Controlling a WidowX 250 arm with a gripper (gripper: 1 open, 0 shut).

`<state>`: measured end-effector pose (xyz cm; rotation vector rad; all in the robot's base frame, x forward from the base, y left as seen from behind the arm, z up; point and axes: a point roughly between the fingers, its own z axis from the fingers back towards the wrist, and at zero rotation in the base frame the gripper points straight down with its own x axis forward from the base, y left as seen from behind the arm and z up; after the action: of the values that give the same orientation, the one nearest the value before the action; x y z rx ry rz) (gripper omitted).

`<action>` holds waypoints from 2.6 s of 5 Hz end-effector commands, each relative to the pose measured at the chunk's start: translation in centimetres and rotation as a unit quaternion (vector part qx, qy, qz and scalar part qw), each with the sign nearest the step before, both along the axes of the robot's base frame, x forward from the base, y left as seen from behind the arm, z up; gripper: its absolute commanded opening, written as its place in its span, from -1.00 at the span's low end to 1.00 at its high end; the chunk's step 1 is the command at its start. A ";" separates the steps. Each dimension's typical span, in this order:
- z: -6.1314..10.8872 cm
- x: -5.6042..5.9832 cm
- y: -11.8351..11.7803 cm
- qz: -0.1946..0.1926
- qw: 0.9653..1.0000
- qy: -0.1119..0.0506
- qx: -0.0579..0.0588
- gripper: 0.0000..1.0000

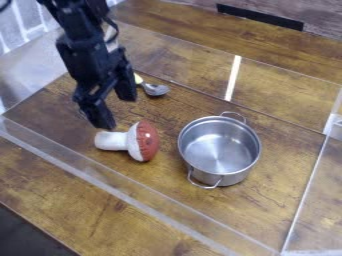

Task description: Remove the mushroom from the silver pot and put it on the table

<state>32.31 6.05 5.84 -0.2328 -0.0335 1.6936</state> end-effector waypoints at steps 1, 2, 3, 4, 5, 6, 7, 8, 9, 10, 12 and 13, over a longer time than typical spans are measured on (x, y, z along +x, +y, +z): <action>0.7 1.5 -0.3 -0.004 1.000 -0.026 0.010 1.00; 0.8 1.5 -0.7 0.030 0.999 -0.024 0.014 1.00; 0.8 1.4 -1.2 0.063 0.998 -0.022 0.019 1.00; 0.4 0.8 -1.4 0.048 0.998 -0.021 0.022 1.00; 0.2 0.2 -1.7 0.032 0.999 -0.021 0.024 -1.00; 0.2 0.5 -0.6 -0.004 0.999 -0.023 0.023 -1.00; 0.6 0.8 0.5 -0.040 0.999 -0.026 0.021 -1.00; 1.7 1.6 2.0 -0.074 0.997 -0.033 0.018 -1.00; 2.0 0.8 1.9 -0.063 0.997 -0.033 0.020 -1.00; 2.4 -0.2 1.9 -0.054 0.998 -0.034 0.023 -1.00; 4.5 1.5 4.0 -0.015 0.999 -0.035 0.028 -1.00; 4.0 0.9 5.3 -0.017 0.999 -0.037 0.031 -1.00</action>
<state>33.28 10.84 8.93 -0.2303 -0.1037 1.6412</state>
